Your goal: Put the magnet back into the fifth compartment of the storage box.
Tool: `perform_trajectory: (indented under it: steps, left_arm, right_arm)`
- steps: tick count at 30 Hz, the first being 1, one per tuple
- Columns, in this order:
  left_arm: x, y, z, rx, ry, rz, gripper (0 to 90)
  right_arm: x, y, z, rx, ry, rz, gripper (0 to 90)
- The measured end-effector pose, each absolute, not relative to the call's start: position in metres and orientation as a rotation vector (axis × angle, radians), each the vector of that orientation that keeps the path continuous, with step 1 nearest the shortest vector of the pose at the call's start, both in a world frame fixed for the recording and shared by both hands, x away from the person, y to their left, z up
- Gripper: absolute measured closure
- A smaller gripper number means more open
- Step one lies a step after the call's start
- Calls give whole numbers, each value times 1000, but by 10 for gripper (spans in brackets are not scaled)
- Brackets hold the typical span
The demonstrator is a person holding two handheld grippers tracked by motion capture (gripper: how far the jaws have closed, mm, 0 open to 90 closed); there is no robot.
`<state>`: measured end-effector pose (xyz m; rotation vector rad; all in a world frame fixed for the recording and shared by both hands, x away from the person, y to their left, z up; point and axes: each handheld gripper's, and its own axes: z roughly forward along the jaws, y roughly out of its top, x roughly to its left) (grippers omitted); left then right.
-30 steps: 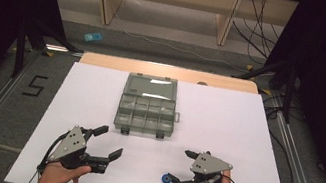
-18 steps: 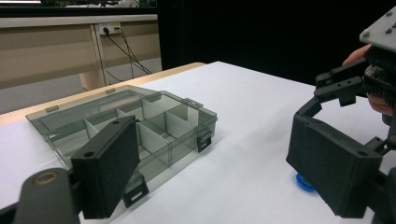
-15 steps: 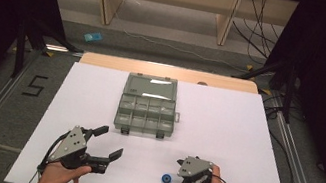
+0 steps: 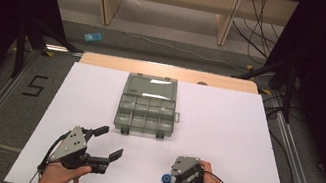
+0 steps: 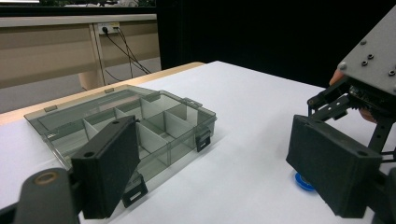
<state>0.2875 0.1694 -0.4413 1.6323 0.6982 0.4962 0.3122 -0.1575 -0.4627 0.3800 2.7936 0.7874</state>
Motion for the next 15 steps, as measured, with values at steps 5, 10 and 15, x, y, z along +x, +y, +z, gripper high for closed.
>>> perform_trajectory:
  steps: [5, 10, 15]
  left_arm:
    - [287, 170, -441, 1632, 697, 497, 162]
    - [288, 170, -441, 1632, 696, 497, 162]
    - [287, 170, -441, 1632, 695, 496, 162]
  right_arm:
    - [314, -150, -466, 345, 2834, 737, 465]
    - [317, -146, -467, 363, 2869, 694, 506]
    - [321, -144, -467, 362, 2883, 678, 541]
